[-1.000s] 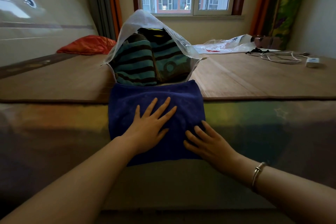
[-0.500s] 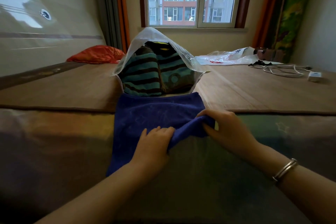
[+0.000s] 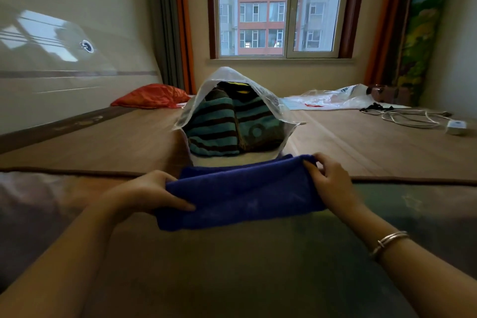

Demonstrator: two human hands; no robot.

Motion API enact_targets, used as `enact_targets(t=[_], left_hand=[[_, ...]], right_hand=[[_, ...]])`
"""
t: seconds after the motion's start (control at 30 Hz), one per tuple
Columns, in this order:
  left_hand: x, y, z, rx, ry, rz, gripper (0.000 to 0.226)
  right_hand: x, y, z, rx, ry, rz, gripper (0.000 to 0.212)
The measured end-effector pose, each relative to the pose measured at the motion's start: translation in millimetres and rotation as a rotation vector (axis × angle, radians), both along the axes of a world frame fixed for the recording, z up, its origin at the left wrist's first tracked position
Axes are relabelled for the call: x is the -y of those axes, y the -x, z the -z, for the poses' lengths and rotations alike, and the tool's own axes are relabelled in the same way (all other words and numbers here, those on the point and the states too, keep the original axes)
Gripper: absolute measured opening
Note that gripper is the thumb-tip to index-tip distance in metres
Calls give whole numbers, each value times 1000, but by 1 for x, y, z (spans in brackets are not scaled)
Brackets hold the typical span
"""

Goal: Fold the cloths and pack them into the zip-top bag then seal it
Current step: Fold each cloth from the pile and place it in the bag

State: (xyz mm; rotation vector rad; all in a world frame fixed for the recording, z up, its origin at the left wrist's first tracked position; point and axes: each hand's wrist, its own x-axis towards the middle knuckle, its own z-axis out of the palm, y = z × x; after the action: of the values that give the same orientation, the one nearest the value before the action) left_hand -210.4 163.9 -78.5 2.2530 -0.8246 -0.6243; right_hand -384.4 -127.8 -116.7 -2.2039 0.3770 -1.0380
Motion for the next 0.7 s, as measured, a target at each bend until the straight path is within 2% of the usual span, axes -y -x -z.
enact_targets(t=[0.07,0.13,0.27,0.3,0.37,0.43,0.57,0.7], left_hand=[[1,-6,10,-65,0,-41,41],[7,-10,18,-88,81,-100,38],[22,-18,23,-223,514,-363,35],[26,-21,25,-212,569,-417,37],[33,-28,36,-143,553,-499,37],[35,-35,53,-77,437,-550,38],[47,-36,68,-116,320,-651,33],[47,-32,58,-229,317,-646,60]], right_hand=[[5,-10,9,-80,55,61,14],[7,-21,13,-121,72,112,16],[13,-35,13,-58,171,247,21],[15,-39,12,-51,199,274,22],[17,-50,8,-56,260,319,26],[19,-63,7,-95,317,356,28],[20,-79,15,-385,378,473,42],[21,-74,13,-528,238,548,71]])
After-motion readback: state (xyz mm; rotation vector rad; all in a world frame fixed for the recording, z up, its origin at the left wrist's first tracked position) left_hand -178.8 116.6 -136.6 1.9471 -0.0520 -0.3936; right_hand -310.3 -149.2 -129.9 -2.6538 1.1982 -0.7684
